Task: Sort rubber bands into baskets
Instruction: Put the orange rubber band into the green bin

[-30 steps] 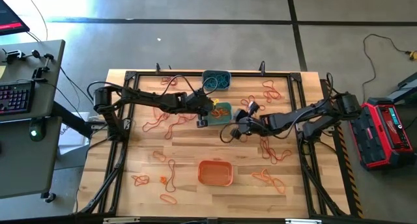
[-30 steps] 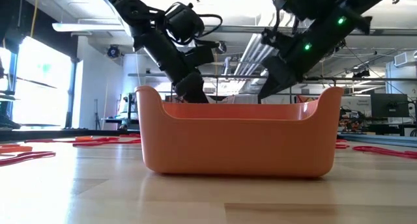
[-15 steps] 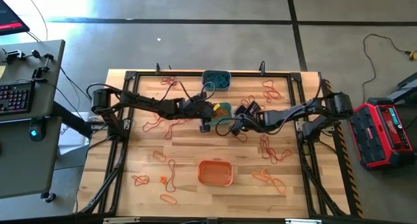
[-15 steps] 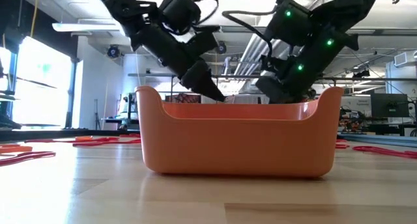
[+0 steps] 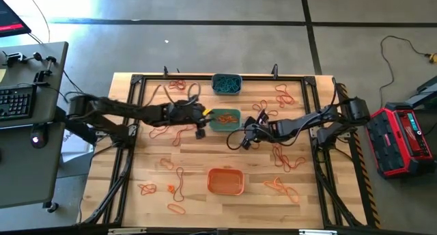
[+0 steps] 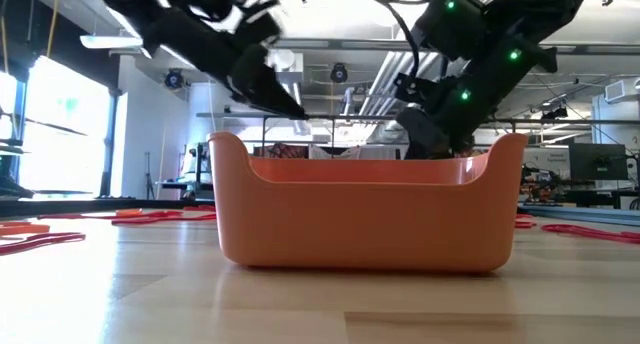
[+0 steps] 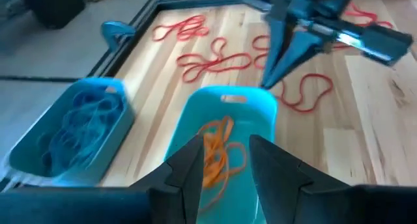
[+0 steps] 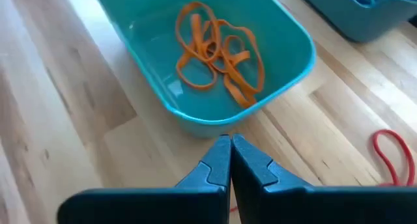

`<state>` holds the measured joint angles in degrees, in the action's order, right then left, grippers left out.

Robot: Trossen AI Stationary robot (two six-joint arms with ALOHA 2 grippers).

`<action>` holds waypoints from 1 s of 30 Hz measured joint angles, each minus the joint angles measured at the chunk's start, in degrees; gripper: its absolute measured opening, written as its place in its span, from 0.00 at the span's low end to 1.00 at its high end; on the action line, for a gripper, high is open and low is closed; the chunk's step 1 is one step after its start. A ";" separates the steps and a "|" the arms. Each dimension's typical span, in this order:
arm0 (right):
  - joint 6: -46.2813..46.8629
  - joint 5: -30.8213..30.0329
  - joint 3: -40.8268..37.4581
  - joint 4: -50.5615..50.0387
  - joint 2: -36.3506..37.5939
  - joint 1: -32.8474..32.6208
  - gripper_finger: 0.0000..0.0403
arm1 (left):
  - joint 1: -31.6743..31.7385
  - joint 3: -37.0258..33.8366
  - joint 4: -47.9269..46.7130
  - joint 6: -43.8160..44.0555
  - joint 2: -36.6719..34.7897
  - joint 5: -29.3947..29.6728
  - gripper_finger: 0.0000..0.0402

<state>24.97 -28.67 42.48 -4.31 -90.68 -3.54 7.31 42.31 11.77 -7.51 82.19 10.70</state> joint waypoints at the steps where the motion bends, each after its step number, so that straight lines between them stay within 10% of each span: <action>1: -0.55 0.03 0.00 -0.57 0.24 -0.36 0.00 | -0.04 -0.85 -1.34 0.97 -1.82 0.71 0.29; 18: -1.48 -3.41 0.09 -6.19 3.13 -4.89 0.00 | 3.38 -2.90 -54.09 35.29 -20.55 8.54 0.29; 30: -1.94 -3.28 0.08 -6.32 3.15 -4.89 0.00 | 12.57 -2.89 -60.58 37.74 -14.39 8.65 0.29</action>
<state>23.02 -31.94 42.56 -10.63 -87.53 -8.43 19.89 39.42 -48.82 30.23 67.79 19.36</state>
